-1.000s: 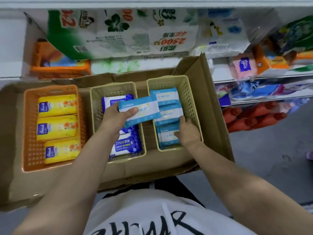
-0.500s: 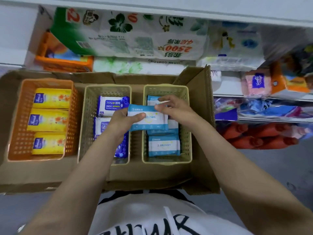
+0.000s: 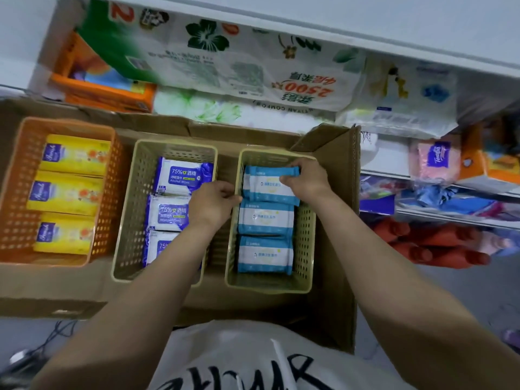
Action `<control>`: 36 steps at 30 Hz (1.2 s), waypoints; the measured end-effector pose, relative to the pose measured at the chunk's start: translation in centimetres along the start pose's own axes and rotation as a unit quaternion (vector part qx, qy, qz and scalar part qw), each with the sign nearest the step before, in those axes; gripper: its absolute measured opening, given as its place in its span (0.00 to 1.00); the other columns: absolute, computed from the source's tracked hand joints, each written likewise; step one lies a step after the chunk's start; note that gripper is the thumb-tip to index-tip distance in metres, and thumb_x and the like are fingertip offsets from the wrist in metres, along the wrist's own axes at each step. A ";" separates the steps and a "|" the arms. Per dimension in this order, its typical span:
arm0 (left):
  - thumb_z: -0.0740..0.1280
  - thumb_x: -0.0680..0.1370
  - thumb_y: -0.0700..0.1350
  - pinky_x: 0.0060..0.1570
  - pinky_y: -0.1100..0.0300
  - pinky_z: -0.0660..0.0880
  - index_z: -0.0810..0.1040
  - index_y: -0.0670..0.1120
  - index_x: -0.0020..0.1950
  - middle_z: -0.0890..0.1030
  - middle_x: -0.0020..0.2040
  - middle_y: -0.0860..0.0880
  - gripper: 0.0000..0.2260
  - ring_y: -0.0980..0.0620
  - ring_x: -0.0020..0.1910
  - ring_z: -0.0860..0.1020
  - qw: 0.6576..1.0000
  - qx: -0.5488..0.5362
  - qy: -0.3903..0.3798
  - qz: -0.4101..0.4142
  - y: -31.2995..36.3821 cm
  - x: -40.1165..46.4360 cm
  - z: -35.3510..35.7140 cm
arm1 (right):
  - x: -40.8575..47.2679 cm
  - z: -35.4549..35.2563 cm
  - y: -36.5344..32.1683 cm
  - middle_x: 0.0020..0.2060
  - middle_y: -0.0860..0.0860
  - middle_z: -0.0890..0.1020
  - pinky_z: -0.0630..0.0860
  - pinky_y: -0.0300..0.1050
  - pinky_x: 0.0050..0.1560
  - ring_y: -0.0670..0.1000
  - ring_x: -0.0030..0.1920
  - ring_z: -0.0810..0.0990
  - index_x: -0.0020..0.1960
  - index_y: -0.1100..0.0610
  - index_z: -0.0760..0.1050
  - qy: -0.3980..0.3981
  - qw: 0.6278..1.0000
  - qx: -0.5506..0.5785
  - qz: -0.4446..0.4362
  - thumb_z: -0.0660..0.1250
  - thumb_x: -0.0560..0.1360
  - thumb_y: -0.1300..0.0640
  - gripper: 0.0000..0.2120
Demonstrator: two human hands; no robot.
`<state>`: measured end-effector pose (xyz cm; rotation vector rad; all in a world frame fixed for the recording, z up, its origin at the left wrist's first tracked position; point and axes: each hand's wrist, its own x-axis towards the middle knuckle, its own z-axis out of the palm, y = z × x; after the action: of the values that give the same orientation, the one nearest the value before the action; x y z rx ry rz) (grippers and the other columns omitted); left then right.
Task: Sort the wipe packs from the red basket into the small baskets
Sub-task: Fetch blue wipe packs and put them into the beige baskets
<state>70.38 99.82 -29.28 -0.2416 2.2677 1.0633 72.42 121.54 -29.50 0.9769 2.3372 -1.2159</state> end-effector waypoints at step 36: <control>0.71 0.77 0.50 0.58 0.59 0.71 0.78 0.47 0.65 0.81 0.61 0.47 0.18 0.48 0.61 0.78 0.990 0.050 0.093 0.094 1.8 -4.7 -6.4 | -3.6 -2.0 -5.8 0.66 0.55 0.77 0.73 0.46 0.62 0.57 0.65 0.75 0.69 0.57 0.73 -0.070 0.928 -0.319 -0.177 0.66 0.78 0.47 0.23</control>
<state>70.49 95.75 -22.21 -0.0893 2.5436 1.0559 70.92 119.29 -22.92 0.2477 2.5848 -0.5130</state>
